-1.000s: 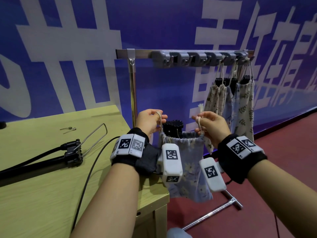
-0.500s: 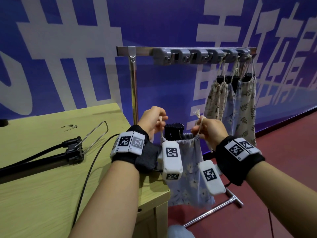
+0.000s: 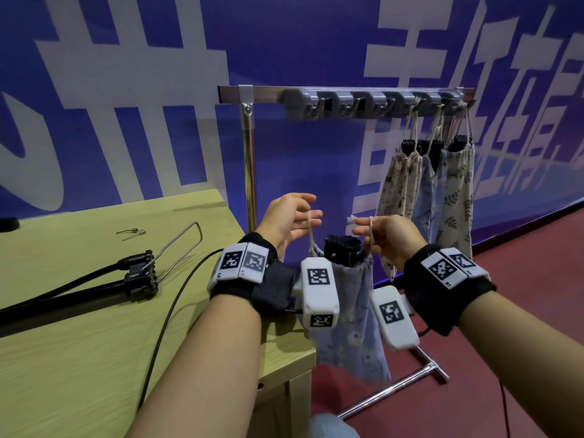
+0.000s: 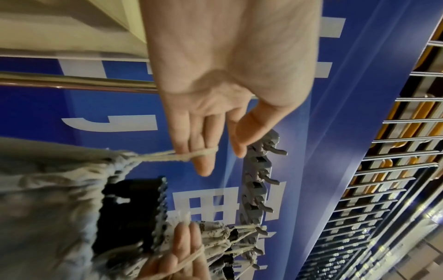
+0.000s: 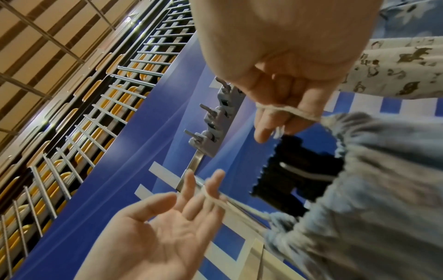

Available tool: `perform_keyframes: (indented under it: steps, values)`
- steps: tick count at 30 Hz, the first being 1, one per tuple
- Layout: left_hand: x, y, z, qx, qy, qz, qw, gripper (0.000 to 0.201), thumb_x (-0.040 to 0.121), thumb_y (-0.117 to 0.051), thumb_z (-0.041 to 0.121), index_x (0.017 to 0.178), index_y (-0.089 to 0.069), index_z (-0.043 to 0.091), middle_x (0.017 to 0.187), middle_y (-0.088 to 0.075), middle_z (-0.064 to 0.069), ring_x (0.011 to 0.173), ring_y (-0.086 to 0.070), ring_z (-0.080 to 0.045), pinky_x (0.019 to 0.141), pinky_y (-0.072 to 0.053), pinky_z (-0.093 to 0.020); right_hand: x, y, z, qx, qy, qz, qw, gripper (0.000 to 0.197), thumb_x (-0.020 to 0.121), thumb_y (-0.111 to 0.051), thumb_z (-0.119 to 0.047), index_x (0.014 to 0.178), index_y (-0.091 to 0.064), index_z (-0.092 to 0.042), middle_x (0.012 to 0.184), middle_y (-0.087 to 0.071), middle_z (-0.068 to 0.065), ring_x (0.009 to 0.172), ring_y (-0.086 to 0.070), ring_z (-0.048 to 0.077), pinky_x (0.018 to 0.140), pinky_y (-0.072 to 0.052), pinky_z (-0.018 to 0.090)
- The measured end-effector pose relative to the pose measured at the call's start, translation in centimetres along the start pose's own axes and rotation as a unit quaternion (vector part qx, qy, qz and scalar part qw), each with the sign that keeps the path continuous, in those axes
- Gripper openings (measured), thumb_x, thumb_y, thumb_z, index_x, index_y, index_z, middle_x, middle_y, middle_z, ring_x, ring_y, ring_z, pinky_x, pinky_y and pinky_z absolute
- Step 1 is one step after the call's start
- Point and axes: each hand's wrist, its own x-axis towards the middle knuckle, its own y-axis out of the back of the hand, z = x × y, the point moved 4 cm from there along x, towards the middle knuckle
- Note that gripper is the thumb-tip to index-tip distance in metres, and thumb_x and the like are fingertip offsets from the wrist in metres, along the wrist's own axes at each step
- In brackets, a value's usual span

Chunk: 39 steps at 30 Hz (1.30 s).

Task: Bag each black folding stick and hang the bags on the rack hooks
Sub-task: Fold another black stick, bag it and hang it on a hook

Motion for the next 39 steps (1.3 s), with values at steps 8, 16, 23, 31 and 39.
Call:
perform_keyframes:
  steps: [8,16,23,31,39]
  values:
    - [-0.2,-0.3,0.5,-0.001,-0.102,0.021,0.995,0.029,0.085,-0.053,-0.015,0.084,-0.061,0.012,0.089,-0.066,-0.006,0.070,-0.065,-0.011,0.055,-0.053,-0.016,0.3,0.7,-1.2,-0.020,0.103,0.042,0.994,0.040,0.085,-0.038,0.021,0.114,-0.061,0.004,0.097,-0.063,0.014,0.041,-0.056,0.002,0.047,-0.048,0.013]
    - [0.1,0.2,0.4,0.012,-0.120,0.050,0.991,0.010,0.096,-0.050,0.009,0.091,-0.057,0.014,0.081,-0.068,0.003,0.060,-0.060,-0.009,0.049,-0.049,-0.015,0.2,0.2,-1.1,-0.092,0.170,0.027,0.981,0.016,0.094,-0.054,-0.013,0.093,-0.070,-0.011,0.082,-0.068,0.001,0.070,-0.055,0.008,0.069,-0.040,0.022]
    - [0.0,-1.0,-0.1,0.084,-0.005,-0.019,0.996,0.038,0.104,-0.016,0.034,0.108,-0.049,0.017,0.090,-0.069,0.002,0.072,-0.065,-0.016,0.064,-0.038,-0.027,-0.3,-0.3,-1.2,-0.094,0.170,0.031,0.981,0.031,0.100,-0.042,-0.027,0.077,-0.060,-0.015,0.074,-0.063,0.004,0.057,-0.056,0.004,0.052,-0.040,0.014]
    - [0.0,-1.2,-0.1,0.125,0.011,-0.012,0.992,0.033,0.103,-0.020,0.029,0.108,-0.049,0.014,0.106,-0.067,0.000,0.065,-0.052,-0.017,0.062,-0.032,-0.025,-0.5,-0.1,-0.3,-0.137,0.102,0.052,0.984,0.043,0.098,-0.038,-0.044,0.073,-0.061,-0.018,0.078,-0.066,-0.003,0.073,-0.057,0.010,0.055,-0.038,0.021]
    - [0.1,-0.8,-1.0,0.203,0.066,-0.023,0.977,0.038,0.102,-0.017,0.035,0.108,-0.048,0.013,0.107,-0.067,0.006,0.066,-0.044,-0.016,0.062,-0.036,-0.024,-0.6,-0.7,1.2,-0.200,0.073,0.026,0.977,0.040,0.098,-0.037,-0.046,0.096,-0.065,-0.018,0.089,-0.066,-0.005,0.067,-0.056,0.010,0.052,-0.034,0.024]
